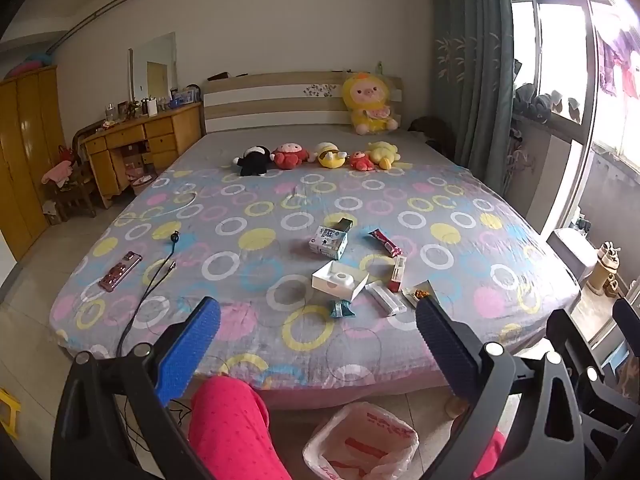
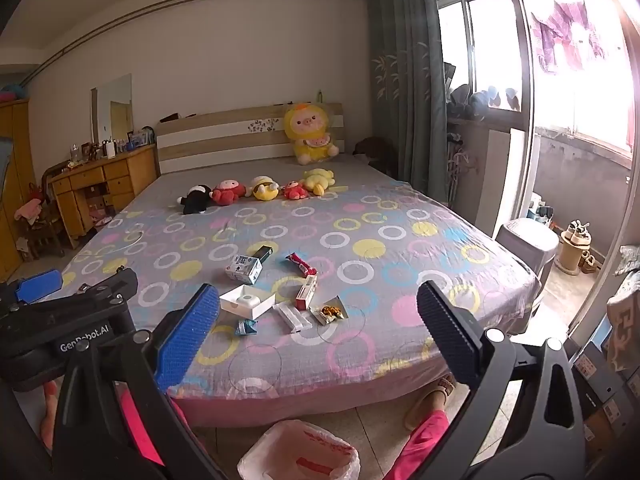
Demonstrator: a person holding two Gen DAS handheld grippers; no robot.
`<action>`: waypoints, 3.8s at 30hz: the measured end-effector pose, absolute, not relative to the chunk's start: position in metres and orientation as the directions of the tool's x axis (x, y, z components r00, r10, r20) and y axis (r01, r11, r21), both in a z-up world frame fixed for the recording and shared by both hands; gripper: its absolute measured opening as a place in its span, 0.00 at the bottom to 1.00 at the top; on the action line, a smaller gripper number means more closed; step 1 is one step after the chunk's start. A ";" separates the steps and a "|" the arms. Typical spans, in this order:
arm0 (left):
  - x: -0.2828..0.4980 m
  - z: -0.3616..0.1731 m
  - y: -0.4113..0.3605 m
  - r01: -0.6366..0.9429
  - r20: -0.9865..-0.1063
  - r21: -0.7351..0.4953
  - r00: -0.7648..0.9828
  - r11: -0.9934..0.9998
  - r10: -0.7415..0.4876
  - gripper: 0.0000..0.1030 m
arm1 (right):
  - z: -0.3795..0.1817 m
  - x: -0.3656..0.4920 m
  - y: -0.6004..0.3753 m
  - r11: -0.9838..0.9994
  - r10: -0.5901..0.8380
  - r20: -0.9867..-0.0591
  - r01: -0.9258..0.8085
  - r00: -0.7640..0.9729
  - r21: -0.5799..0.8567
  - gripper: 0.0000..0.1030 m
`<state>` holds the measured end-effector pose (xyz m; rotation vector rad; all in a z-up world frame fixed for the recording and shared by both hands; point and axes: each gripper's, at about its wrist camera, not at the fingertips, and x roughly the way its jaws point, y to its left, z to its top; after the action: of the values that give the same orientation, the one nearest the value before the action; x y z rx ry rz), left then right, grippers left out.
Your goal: Collect trash
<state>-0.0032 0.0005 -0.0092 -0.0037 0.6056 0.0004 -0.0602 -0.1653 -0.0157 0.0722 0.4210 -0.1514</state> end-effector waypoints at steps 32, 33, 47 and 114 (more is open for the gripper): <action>-0.002 -0.012 -0.003 0.002 -0.573 0.006 0.820 1.000 0.002 0.93 | -0.013 -0.063 -0.167 0.987 -0.128 -0.410 0.156 0.903 0.036 0.94; -0.002 -0.011 -0.002 0.001 -0.573 0.007 0.819 1.000 0.003 0.93 | -0.011 -0.064 -0.166 0.987 -0.128 -0.410 0.156 0.903 0.035 0.94; -0.002 -0.012 -0.003 0.003 -0.574 0.005 0.819 1.000 0.001 0.93 | -0.012 -0.064 -0.165 0.987 -0.127 -0.410 0.154 0.903 0.034 0.94; 0.317 -0.151 -0.007 0.309 -0.937 0.030 0.340 0.950 -0.081 0.90 | -0.138 0.247 -0.260 0.988 0.093 -0.849 -0.157 0.520 0.012 0.94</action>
<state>0.3165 -0.0072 -0.1514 0.2173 1.1991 -0.2566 0.2469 -0.2603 -0.1376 -0.0688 1.0131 0.1497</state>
